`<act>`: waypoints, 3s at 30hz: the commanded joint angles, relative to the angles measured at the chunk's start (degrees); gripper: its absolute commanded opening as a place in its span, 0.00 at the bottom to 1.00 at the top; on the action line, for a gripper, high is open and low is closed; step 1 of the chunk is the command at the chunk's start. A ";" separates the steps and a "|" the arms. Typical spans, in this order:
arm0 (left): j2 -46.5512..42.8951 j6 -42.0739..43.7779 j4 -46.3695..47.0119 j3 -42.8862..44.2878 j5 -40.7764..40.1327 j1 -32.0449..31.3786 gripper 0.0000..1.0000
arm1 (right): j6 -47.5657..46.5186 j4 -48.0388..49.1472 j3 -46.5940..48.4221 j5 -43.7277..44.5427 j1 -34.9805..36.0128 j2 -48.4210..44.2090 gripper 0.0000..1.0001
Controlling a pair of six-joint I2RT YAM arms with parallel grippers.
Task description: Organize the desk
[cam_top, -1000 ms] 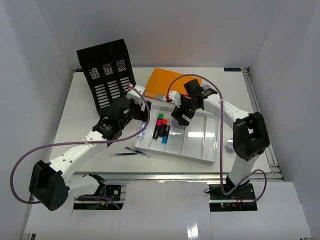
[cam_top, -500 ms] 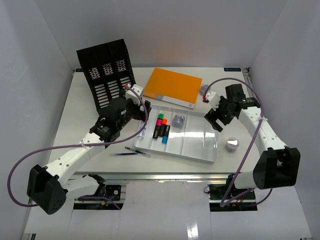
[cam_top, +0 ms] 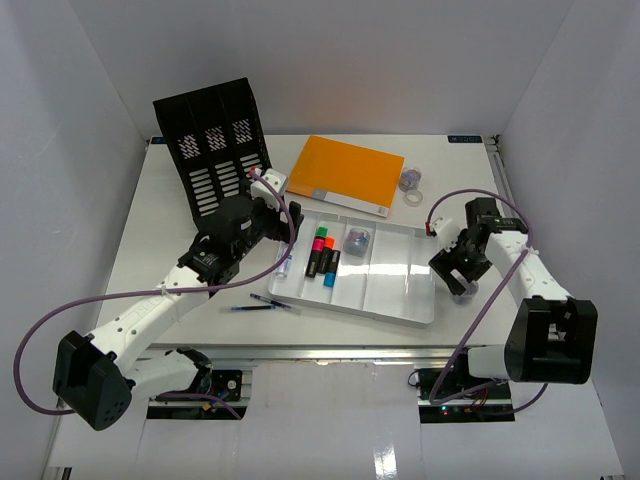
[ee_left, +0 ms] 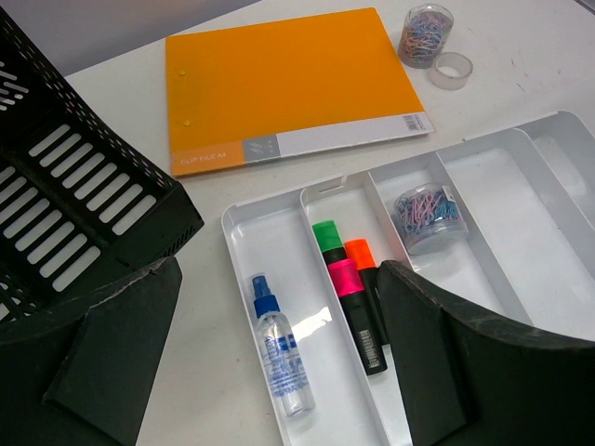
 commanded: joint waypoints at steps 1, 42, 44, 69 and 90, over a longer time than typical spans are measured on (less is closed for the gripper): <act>-1.81 -0.38 0.33 -0.22 0.93 -0.04 0.98 | -0.31 3.93 -2.48 -1.46 -0.09 2.95 0.90; -1.01 0.77 0.86 -1.78 -1.83 -0.11 0.98 | 6.57 0.61 25.22 -32.55 25.64 18.72 0.27; -0.77 0.85 0.86 -1.86 -1.98 -0.04 0.98 | 6.84 0.81 27.15 -31.48 27.61 21.18 0.28; -1.91 -0.97 8.85 -5.94 9.53 -0.04 0.98 | 8.36 5.87 25.71 -26.50 30.73 22.32 0.90; 56.19 -20.14 -7.17 54.62 24.05 -4.11 0.98 | 16.14 23.91 6.85 -46.60 -17.95 -3.01 0.90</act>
